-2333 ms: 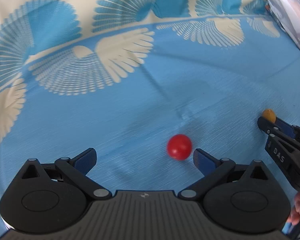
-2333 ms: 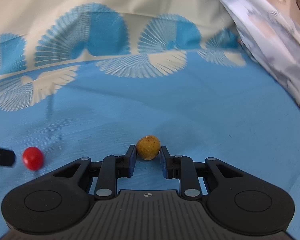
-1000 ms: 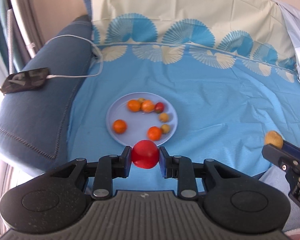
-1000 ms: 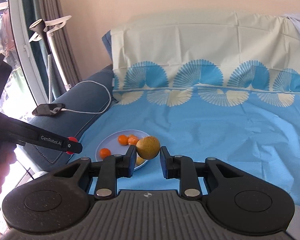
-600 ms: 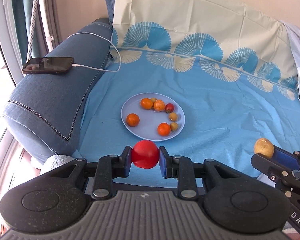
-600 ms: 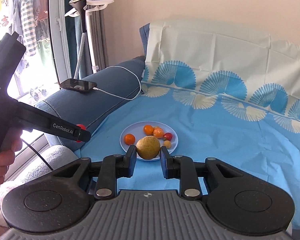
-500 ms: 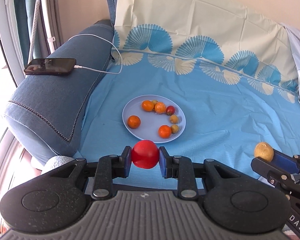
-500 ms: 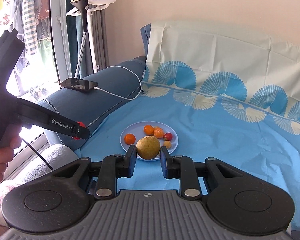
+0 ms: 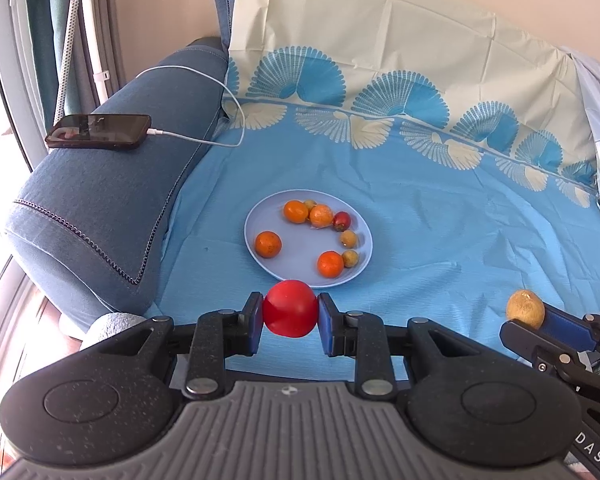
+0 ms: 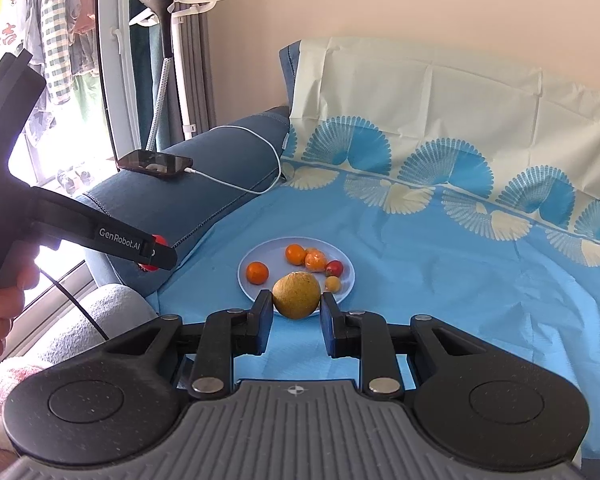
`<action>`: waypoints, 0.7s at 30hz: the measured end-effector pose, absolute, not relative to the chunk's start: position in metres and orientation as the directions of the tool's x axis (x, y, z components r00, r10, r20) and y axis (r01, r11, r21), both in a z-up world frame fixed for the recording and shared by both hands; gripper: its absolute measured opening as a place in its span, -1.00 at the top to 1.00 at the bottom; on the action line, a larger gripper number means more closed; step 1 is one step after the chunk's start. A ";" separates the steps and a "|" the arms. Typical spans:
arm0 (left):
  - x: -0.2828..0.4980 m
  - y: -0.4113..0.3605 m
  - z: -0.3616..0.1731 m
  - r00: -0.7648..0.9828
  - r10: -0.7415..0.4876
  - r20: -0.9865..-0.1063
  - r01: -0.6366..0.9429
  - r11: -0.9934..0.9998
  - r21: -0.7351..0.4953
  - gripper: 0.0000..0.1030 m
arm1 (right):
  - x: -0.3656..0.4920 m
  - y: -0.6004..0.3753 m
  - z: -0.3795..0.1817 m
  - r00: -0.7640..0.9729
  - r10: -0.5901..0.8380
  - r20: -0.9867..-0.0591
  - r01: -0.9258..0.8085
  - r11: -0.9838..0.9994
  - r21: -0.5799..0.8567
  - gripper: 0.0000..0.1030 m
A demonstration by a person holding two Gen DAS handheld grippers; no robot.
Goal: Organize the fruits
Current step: 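Carry the red tomato and yellow fruit in both tools over the plate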
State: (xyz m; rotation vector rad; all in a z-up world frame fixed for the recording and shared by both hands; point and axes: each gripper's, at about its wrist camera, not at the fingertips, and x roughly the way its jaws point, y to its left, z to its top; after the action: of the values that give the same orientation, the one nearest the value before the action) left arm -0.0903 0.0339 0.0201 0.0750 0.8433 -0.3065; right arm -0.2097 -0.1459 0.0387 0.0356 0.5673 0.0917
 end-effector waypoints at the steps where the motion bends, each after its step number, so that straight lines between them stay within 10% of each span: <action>1: -0.089 0.034 0.019 0.622 -0.237 -0.746 0.296 0.954 -0.057 0.39 | -0.209 -0.145 0.038 0.838 0.097 -0.537 -0.077 0.995 0.059 0.48; 21: -0.043 0.034 0.008 0.597 -0.220 -0.772 0.268 0.961 -0.067 0.39 | -0.176 -0.146 0.026 0.794 0.100 -0.600 -0.075 0.995 0.067 0.48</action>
State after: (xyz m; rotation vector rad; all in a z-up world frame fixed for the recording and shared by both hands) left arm -0.0426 0.0337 0.0079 0.0582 0.8878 -0.2829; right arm -0.1765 -0.1457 0.0255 0.0409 0.6470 0.0939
